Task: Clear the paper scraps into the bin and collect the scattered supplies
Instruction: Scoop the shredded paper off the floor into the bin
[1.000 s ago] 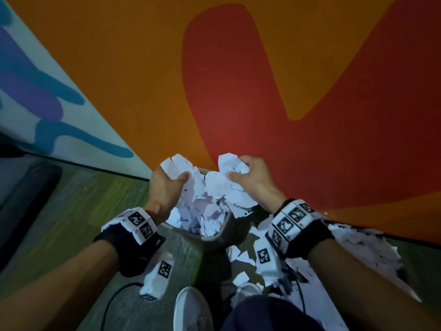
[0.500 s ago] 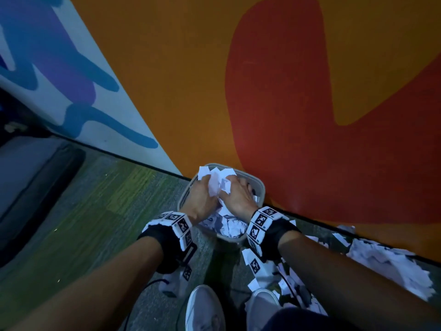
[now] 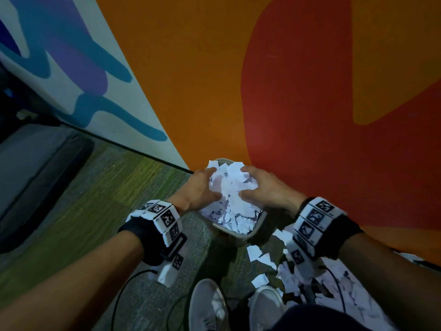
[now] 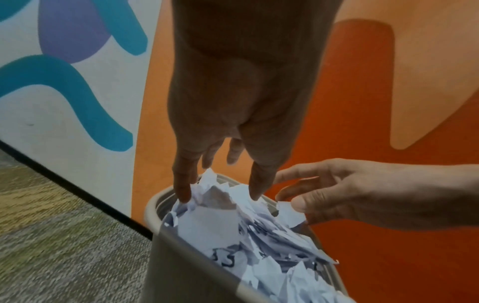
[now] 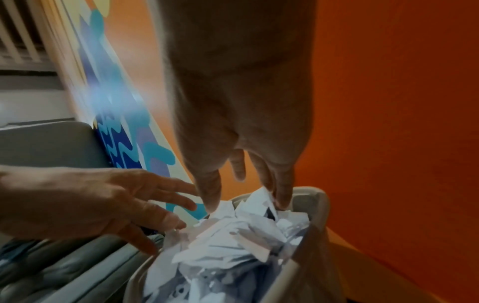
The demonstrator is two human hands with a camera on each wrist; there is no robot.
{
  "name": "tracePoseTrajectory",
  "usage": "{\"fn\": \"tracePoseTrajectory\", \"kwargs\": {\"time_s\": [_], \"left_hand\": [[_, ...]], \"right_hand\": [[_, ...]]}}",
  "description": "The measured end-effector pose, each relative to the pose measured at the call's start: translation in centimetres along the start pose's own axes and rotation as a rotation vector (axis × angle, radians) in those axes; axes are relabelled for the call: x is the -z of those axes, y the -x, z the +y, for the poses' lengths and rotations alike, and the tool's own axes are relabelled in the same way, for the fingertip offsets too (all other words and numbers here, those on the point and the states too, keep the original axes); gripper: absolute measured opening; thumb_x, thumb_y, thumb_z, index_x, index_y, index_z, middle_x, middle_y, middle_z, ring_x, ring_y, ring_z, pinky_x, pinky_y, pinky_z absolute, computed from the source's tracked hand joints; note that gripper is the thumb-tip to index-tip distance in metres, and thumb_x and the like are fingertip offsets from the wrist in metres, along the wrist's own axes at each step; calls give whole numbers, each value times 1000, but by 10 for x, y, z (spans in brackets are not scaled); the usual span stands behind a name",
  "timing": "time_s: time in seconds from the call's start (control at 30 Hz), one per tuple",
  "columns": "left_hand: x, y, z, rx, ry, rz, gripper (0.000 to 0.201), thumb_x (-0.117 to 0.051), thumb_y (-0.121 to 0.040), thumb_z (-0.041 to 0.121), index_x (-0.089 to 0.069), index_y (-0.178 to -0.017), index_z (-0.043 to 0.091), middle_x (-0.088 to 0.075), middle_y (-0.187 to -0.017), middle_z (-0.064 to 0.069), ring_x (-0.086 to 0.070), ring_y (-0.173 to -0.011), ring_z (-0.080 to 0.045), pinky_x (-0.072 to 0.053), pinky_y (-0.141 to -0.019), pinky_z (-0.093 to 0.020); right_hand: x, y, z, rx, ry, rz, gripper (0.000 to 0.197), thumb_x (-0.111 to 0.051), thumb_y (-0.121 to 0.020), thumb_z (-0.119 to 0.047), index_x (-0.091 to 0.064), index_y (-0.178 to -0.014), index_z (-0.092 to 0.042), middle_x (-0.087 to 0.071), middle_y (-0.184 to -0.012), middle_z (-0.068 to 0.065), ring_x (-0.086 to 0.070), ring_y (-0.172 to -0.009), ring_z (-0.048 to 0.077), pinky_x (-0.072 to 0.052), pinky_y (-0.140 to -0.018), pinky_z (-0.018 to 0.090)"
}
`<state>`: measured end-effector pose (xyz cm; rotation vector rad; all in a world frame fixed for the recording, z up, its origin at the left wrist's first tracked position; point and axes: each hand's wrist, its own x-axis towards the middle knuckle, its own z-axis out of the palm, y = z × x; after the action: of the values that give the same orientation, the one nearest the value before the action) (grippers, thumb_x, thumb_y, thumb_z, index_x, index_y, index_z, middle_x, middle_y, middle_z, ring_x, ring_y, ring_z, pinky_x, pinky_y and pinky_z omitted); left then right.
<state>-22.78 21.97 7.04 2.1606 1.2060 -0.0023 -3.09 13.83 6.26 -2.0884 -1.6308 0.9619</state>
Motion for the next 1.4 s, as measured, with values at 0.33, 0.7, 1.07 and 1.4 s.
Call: {"fn": "tracePoseTrajectory", "kwargs": {"time_s": [0.33,0.7,1.07,1.4], "left_hand": [[-38,-24,-10,28,-245,-221,61,-73,-87,28,-47,-140,12,-52,-140,-10,-50,-127,-30,-44,-106,-43],[-59,-69,-23,18,-373,-407,63,-81,-79,38,-60,-130,7,-65,-124,-15,-61,-113,-31,-51,-97,-44],[-2,-40,9,-84,-396,-331,79,-78,-83,40,-41,-150,19,-48,-149,-4,-52,-129,-24,-47,-99,-33],[-1,-12,136,-455,-391,-280,43,-70,-87,45,-65,-123,22,-70,-113,4,-64,-97,-17,-48,-82,-26]], "right_hand": [[-24,-13,18,94,431,-268,65,-65,-88,-50,-48,-141,-17,-50,-143,4,-48,-130,24,-44,-102,39],[-56,-53,25,-9,673,-360,45,-67,-88,-48,-56,-112,-12,-59,-106,7,-58,-93,28,-47,-74,37],[4,-1,21,78,152,-124,77,-75,-79,-47,-40,-146,-31,-51,-146,0,-50,-131,21,-45,-106,43],[63,125,52,-1,61,52,71,-74,-83,-45,-45,-146,-29,-51,-146,-4,-52,-129,15,-43,-99,28]]}}
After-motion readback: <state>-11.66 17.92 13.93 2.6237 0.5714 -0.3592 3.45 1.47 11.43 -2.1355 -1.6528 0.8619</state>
